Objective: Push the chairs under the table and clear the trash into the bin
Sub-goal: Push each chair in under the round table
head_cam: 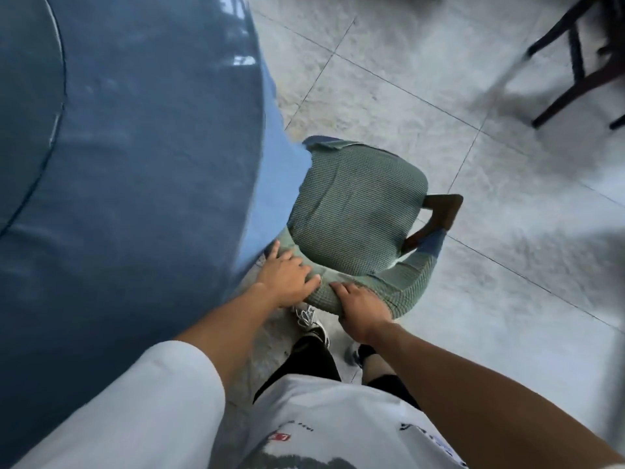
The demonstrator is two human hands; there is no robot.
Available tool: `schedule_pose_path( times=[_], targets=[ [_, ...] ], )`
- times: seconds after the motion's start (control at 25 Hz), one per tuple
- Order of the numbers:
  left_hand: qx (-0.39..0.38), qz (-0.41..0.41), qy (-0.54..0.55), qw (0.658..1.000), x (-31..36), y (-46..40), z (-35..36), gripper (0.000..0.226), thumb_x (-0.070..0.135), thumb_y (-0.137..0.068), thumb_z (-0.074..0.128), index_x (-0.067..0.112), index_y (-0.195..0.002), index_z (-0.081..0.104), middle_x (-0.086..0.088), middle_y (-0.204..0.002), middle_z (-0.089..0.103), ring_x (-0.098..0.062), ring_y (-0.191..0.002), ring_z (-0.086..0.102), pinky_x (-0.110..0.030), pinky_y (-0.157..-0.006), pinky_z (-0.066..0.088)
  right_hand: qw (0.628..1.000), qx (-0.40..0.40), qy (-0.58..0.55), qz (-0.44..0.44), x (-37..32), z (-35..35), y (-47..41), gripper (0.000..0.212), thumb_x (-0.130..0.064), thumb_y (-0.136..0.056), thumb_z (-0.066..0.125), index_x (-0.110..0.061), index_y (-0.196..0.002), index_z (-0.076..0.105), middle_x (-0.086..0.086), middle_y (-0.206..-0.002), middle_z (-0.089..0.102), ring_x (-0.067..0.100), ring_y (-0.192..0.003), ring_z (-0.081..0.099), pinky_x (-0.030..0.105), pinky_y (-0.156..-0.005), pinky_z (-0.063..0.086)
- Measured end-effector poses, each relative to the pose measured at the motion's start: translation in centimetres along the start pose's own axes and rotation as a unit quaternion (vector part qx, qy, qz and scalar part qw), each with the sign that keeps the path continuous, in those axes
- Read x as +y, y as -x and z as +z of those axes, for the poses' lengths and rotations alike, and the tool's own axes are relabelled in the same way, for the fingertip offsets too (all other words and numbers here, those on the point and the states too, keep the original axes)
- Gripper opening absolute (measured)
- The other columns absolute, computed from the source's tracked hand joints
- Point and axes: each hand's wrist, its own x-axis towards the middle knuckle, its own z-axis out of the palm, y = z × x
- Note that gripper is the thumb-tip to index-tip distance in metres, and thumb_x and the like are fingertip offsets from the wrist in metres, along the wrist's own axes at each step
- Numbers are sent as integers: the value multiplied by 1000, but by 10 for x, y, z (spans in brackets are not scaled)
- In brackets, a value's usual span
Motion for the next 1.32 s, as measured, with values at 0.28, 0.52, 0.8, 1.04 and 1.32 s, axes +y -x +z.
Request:
schedule_pose_path(
  times=[0.28,0.52,0.8,1.04,1.32],
  targets=[
    [20,-29,0,999,12,4,5,77,62,-98,8,21,-135,62,-2,-144,58,-25,-143,38,-59,-123,-1,999,-13,10,-28,11,2,-1,74,-13,-90,52,-30,-158,28,-3,-156,44,27,-138,48,39,-116,38],
    [28,-77,37,996,73,11,26,74,61,-99,9,23,-133,63,-1,-142,59,-22,-141,40,-57,-123,1,996,-21,53,-67,59,7,27,74,-12,-89,48,-32,-158,29,-1,-152,48,29,-133,52,41,-110,45],
    [95,-200,123,967,232,11,62,66,57,-103,17,25,-123,71,1,-136,64,-21,-136,45,-56,-123,6,975,-34,153,-157,187,5,85,69,-12,-90,51,-33,-153,36,0,-146,54,28,-129,55,41,-109,44],
    [41,-211,189,958,377,-1,65,83,72,-95,6,24,-138,58,-5,-145,56,-26,-143,38,-62,-122,3,961,-46,212,-172,310,-1,125,76,-5,-86,56,-37,-152,38,-4,-153,50,22,-144,42,46,-126,16],
    [-44,-154,131,978,444,-34,37,97,85,-82,32,19,-152,32,-15,-155,41,-35,-146,31,-65,-120,10,950,-35,257,-176,386,-42,134,68,-10,-93,55,-40,-152,39,-10,-156,45,20,-147,35,46,-127,9]
  ],
)
